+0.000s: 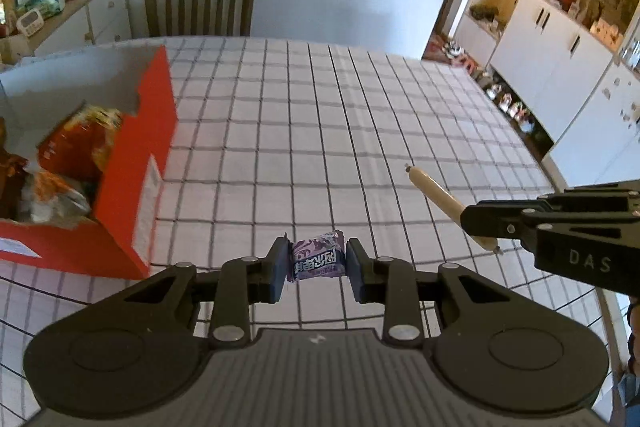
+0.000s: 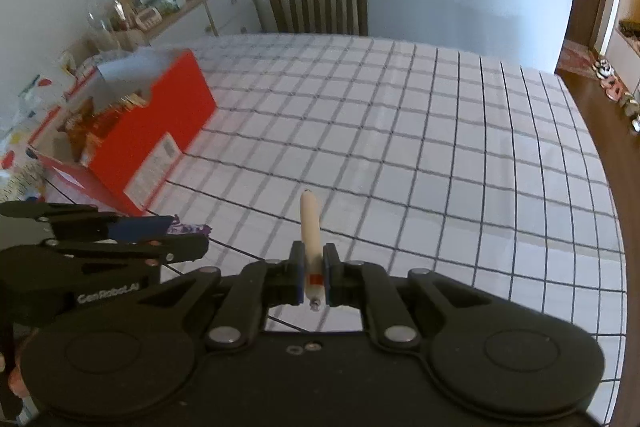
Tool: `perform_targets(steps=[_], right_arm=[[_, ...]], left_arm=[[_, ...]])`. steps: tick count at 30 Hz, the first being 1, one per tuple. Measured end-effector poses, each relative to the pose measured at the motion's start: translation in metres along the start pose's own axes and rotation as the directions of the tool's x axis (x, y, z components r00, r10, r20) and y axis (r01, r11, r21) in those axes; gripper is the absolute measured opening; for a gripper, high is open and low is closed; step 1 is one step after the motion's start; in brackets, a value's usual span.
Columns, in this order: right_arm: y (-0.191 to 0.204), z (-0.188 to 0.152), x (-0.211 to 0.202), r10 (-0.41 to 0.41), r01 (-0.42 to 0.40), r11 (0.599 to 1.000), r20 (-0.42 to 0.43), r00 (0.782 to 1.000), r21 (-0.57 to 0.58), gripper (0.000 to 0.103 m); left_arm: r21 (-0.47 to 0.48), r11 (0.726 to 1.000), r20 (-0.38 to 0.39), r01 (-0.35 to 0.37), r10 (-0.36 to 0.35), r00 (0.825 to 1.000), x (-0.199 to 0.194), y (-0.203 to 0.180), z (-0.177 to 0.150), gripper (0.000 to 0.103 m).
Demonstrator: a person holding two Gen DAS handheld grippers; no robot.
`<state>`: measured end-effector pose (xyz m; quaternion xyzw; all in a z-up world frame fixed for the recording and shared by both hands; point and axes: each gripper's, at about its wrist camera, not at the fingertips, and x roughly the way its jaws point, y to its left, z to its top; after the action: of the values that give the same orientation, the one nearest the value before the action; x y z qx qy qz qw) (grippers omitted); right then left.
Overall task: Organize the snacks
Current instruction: 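Carry the purple packet and stick snack over the box with both grippers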
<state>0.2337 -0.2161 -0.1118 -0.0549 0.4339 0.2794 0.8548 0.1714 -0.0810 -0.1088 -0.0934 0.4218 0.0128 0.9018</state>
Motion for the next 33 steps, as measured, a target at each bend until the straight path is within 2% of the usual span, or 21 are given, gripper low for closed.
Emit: perform_targets(steps=[7, 18, 33], right_arm=[[0.035, 0.020, -0.022, 0.021, -0.018, 0.999, 0.059, 0.998, -0.038, 0.007], [0.100, 0.060, -0.036, 0.060, -0.045, 0.993, 0.130, 0.990, -0.112, 0.007], [0.200, 0.105, -0.015, 0.117, -0.085, 0.978, 0.169, 0.979, -0.190, 0.007]], left_arm=[[-0.039, 0.999, 0.080, -0.034, 0.037, 0.996, -0.036, 0.034, 0.018, 0.031], [-0.080, 0.993, 0.158, -0.086, 0.097, 0.983, -0.088, 0.105, 0.055, 0.031], [-0.108, 0.986, 0.168, -0.128, 0.145, 0.975, -0.122, 0.205, 0.081, 0.031]])
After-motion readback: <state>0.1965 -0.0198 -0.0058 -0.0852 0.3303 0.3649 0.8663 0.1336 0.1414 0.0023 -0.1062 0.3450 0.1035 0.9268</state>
